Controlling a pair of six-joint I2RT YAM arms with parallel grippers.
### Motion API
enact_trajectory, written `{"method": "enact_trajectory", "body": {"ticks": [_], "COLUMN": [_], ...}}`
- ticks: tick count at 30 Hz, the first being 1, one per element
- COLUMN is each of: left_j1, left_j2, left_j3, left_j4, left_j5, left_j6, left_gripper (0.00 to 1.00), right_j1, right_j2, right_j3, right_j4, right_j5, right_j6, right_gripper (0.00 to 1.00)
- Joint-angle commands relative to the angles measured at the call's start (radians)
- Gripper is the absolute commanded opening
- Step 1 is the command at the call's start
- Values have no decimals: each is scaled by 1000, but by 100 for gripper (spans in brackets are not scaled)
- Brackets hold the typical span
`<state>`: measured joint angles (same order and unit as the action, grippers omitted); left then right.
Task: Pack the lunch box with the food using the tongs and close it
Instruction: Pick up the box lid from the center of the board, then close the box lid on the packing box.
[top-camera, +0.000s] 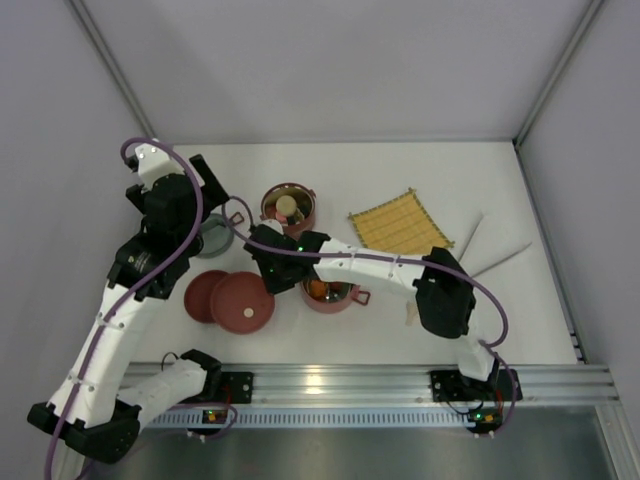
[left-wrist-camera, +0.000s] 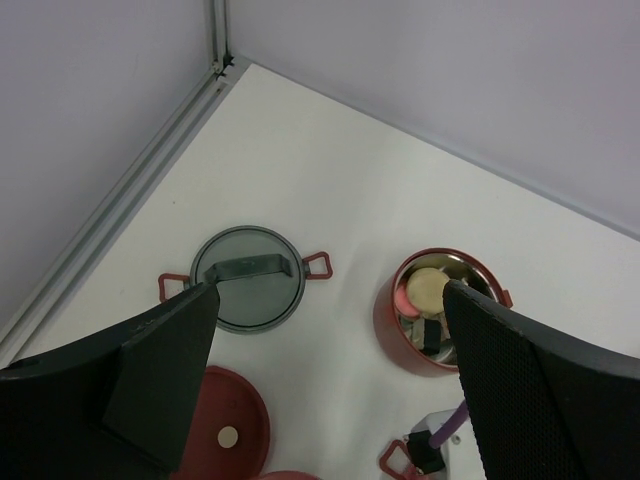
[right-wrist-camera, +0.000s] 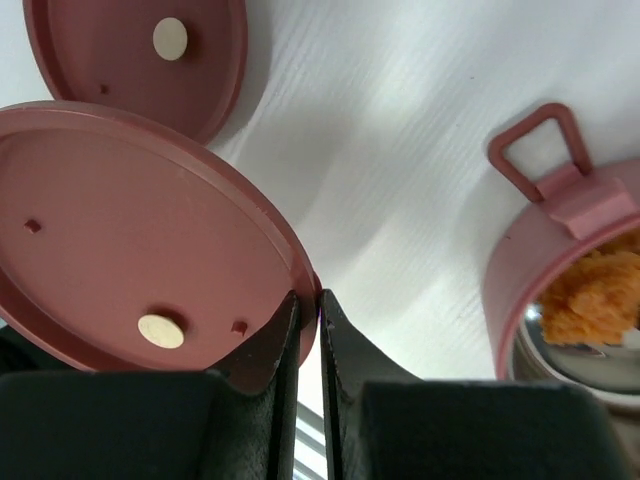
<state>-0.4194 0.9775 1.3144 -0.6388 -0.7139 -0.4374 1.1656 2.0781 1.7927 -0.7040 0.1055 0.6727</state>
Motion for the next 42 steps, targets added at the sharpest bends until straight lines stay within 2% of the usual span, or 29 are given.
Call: {"method": "enact_trajectory", "body": {"ticks": [1,10,16,29,42], "left_j1": [4,4,4,2,-19], "left_j2": [-3,18,33,33,44], "left_j3": [13,0,-82,-196,-297], "left_j4": [34,31,14,27,56], "left_j5": [21,108,198,295,392], "left_j6": [-17,-24,-63,-118,-156], "left_gripper": [99,99,99,99,99], "right_j1": [-38,-161,-254,-296,-328], "right_j2": [-125,-348,-447,-451,-385], "right_j3": [47,-134,-308,-421,-450], "right_j4": [-81,-170,-144,-126,-52], "right_j5": [62,200,172,140,99], "right_j6": [-45,-99,-117,-150,-159], "right_gripper": [7,9,9,10,11]}}
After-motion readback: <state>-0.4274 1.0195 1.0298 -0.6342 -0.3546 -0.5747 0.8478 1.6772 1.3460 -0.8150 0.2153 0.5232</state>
